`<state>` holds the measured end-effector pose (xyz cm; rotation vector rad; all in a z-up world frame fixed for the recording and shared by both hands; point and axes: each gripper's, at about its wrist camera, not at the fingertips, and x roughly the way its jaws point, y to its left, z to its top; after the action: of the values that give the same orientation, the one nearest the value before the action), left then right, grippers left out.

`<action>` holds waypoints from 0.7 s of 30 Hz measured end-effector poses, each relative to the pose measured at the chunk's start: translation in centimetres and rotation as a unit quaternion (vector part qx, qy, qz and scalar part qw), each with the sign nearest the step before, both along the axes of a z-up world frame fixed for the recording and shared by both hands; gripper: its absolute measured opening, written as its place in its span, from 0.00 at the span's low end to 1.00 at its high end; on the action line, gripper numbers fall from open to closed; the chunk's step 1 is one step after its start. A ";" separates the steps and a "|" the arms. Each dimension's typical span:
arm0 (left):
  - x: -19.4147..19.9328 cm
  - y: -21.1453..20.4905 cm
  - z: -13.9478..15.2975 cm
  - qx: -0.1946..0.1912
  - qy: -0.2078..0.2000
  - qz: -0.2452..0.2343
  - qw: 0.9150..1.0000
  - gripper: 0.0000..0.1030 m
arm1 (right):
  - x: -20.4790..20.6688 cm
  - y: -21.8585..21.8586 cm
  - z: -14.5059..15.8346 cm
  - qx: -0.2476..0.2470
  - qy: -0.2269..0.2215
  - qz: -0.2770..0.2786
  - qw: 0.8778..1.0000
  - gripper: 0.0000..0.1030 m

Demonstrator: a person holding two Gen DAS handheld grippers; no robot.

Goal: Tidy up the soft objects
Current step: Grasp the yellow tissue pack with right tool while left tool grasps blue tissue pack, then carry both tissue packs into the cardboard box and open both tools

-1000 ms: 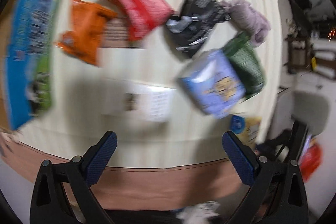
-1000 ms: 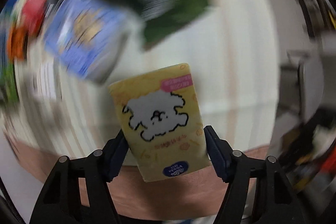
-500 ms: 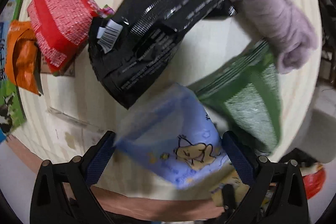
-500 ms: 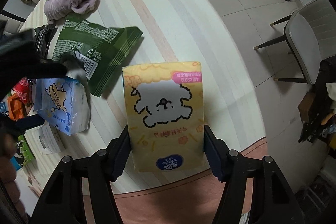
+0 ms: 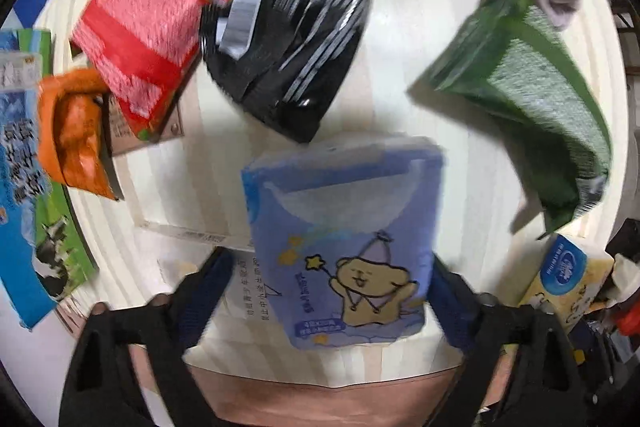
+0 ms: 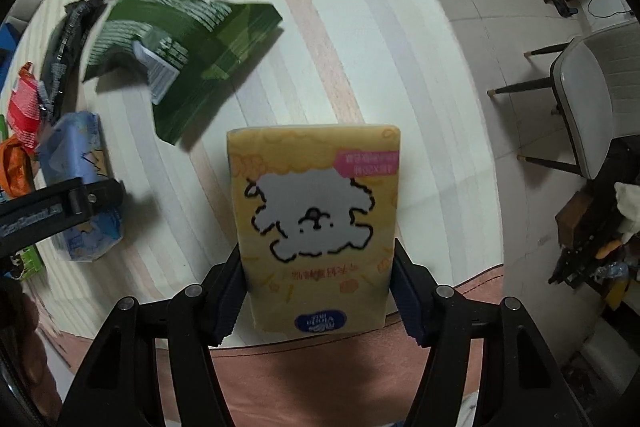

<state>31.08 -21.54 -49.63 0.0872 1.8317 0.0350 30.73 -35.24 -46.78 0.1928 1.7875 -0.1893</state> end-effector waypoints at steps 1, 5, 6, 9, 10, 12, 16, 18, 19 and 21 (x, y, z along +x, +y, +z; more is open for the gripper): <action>-0.1 -0.4 0.2 -0.002 -0.004 -0.011 1.000 0.69 | 0.0 -0.2 -0.1 0.000 0.004 0.000 1.000 0.66; -0.7 -1.2 0.8 -0.002 -0.016 -0.045 0.999 0.51 | 0.2 -0.8 -0.6 0.000 0.013 -0.002 1.000 0.66; -0.6 -1.0 1.2 -0.003 -0.021 -0.046 0.999 0.50 | 0.2 -1.0 -0.8 0.000 0.015 -0.001 1.000 0.66; -0.4 -3.4 3.6 -0.010 -0.028 -0.048 0.998 0.41 | 0.2 -0.9 -0.7 -0.004 0.010 0.006 1.000 0.65; -0.5 -3.1 4.2 -0.016 -0.028 -0.048 0.998 0.39 | 0.1 -0.3 -0.3 0.000 0.005 0.006 1.000 0.64; -0.9 -2.4 5.2 -0.023 -0.036 -0.044 0.998 0.38 | 0.0 -0.5 0.0 0.008 -0.002 0.002 1.000 0.64; -1.6 -0.6 7.3 -0.043 -0.053 -0.038 0.997 0.37 | -0.4 -0.7 0.9 0.029 -0.016 -0.007 0.999 0.64; -2.1 0.2 8.8 -0.060 -0.060 -0.029 0.996 0.37 | -0.6 -0.6 1.7 0.037 -0.028 -0.009 0.999 0.64; -2.3 0.7 9.4 -0.066 -0.065 -0.025 0.995 0.37 | -0.7 -0.5 2.0 0.040 -0.032 -0.009 0.999 0.64; -2.6 1.6 10.9 -0.078 -0.080 -0.018 0.994 0.37 | -1.0 -0.3 2.8 0.051 -0.041 -0.010 0.998 0.64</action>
<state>28.43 -19.98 -38.75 0.0083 1.6663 -0.1235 29.74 -35.51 -43.95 0.2864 1.7160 -0.1031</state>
